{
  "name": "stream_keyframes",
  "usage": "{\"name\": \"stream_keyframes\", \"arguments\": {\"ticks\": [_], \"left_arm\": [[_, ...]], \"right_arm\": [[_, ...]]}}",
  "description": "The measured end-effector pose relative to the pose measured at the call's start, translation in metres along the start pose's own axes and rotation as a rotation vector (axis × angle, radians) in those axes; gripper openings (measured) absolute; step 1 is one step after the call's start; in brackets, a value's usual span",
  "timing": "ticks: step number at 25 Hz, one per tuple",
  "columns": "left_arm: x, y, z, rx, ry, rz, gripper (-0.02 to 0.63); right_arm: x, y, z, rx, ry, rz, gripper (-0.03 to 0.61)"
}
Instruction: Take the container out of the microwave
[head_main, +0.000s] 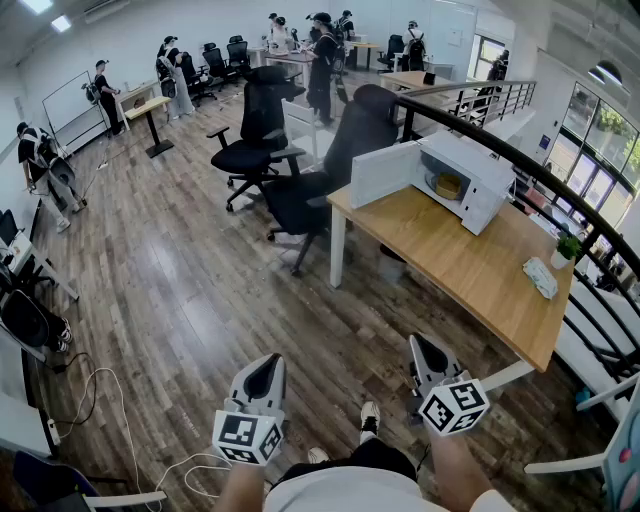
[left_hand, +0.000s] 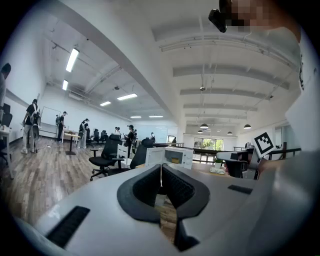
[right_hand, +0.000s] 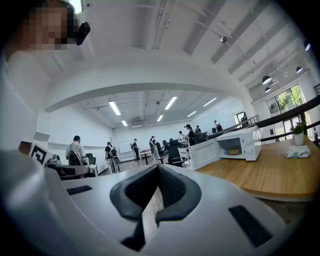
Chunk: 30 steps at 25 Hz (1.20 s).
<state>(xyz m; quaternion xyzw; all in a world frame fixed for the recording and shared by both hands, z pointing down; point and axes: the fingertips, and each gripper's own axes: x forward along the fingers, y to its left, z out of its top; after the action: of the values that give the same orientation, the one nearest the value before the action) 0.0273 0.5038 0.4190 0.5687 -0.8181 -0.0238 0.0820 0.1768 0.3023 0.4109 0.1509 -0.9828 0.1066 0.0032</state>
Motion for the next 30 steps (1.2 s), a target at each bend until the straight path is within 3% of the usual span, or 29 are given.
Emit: {"name": "stream_keyframes", "arguments": {"ticks": [14, 22, 30], "left_arm": [[0.006, 0.005, -0.002, -0.027, 0.002, -0.008, 0.035], [0.039, 0.005, -0.005, -0.054, 0.025, -0.014, 0.035], [0.116, -0.005, 0.004, -0.051, 0.047, -0.011, 0.035]], "right_arm": [[0.011, 0.000, -0.003, 0.027, 0.012, -0.017, 0.021], [0.029, -0.033, -0.007, 0.086, 0.049, -0.038, 0.021], [0.070, -0.098, 0.001, 0.113, 0.078, -0.027, 0.021]]}}
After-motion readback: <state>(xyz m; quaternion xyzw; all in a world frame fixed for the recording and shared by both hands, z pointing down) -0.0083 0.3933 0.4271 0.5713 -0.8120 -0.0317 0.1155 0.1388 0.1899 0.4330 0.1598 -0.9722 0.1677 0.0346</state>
